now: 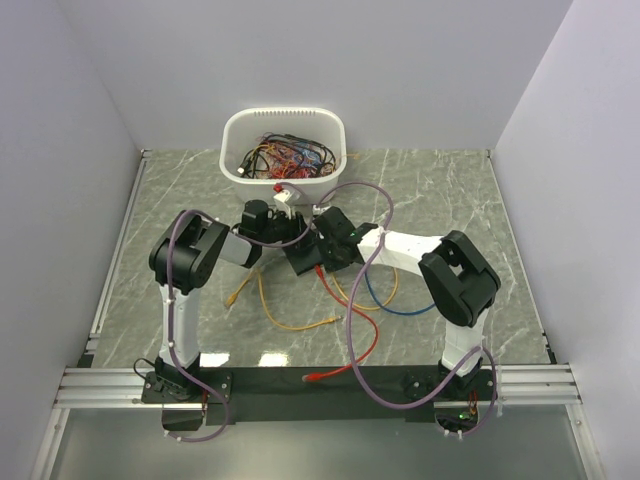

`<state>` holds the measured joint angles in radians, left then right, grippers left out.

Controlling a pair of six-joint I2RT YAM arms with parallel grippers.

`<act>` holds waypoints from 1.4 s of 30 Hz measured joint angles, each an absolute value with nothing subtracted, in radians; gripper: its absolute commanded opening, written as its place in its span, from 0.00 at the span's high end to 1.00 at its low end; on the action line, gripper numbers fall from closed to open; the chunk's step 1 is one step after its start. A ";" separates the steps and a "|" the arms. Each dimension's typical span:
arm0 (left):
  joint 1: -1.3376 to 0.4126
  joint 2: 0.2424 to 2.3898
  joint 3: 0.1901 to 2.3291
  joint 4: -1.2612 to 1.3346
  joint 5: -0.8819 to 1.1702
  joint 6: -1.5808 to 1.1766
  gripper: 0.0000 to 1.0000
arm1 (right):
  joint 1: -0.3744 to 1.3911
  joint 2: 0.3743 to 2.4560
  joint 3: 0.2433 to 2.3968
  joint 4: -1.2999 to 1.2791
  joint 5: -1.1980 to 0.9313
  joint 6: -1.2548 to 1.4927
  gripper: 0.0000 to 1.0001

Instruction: Insert the plug into the switch port

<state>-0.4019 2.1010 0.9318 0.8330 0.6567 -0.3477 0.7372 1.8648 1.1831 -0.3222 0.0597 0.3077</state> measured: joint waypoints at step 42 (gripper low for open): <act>-0.407 2.050 1.264 0.139 0.317 -0.384 0.27 | 0.805 1.621 1.030 -0.035 0.112 0.363 0.50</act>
